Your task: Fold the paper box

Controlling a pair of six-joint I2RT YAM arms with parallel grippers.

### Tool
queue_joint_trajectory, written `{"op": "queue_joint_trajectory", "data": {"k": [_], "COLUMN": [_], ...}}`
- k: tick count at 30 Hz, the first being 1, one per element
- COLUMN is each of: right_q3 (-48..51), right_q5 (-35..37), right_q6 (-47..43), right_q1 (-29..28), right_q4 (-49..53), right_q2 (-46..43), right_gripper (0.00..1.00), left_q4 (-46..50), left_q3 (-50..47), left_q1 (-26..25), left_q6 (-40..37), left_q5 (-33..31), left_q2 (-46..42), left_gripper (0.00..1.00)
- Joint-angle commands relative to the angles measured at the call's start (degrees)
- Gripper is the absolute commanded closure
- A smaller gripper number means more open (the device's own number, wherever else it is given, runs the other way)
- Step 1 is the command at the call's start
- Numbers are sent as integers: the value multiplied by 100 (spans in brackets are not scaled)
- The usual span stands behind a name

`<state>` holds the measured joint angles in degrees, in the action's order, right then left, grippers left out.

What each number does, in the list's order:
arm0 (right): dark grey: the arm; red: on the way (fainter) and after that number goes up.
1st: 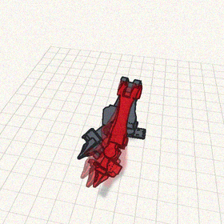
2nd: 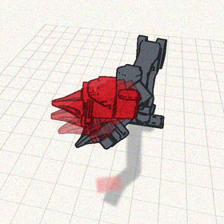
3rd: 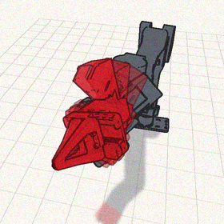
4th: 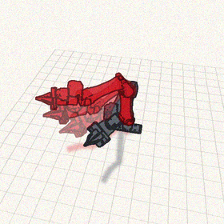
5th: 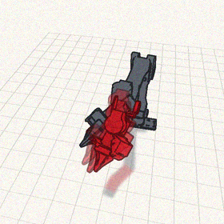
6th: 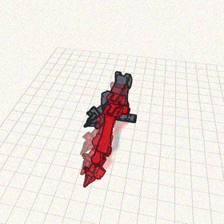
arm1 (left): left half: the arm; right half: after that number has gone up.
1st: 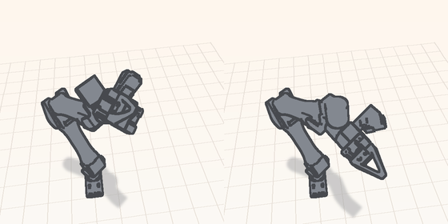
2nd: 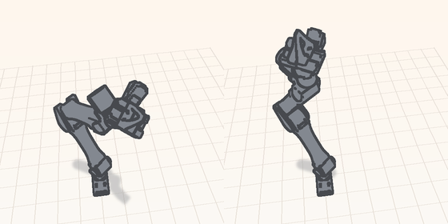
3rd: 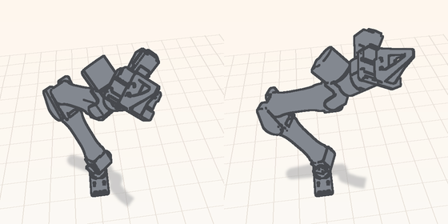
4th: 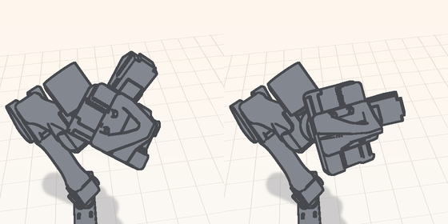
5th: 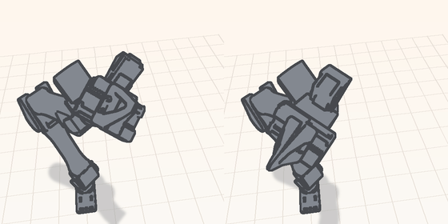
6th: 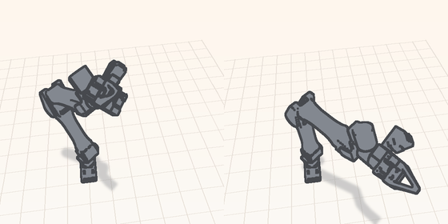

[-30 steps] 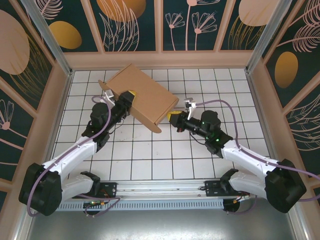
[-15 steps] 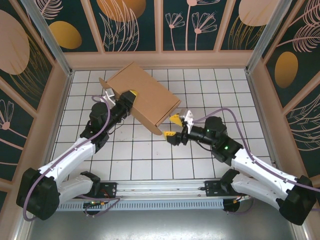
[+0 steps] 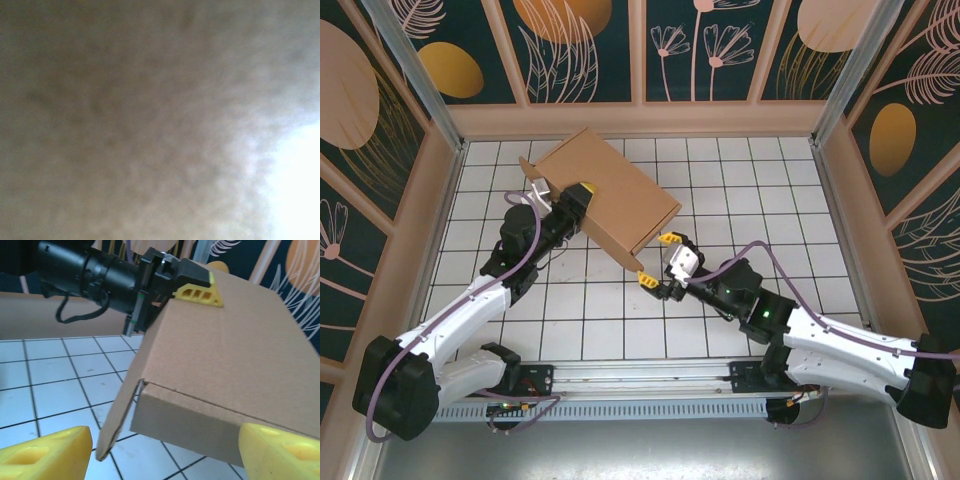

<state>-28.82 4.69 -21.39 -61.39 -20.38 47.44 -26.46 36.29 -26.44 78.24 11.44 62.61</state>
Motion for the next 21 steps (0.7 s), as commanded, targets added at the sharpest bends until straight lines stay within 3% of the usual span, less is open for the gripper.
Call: {"op": "queue_joint_trajectory", "data": {"k": [1,13,21], "right_q3": [78,45,16], "right_q5": [637,656,1151], "right_q6": [-344,-329,-568], "right_q1": [-58,-143,-332], "right_q4": [-412,-458,-603], "right_q2": [12,275,409], "right_gripper": [22,21,20], "left_q4": [-93,-119,-106], "left_q3": [194,185,176], "left_q1": [-9,-12,-11], "left_q6": [31,99,122], "left_q5": [-28,7,-1], "left_q2": [-135,-170,-206], "left_gripper": [61,61,61]}}
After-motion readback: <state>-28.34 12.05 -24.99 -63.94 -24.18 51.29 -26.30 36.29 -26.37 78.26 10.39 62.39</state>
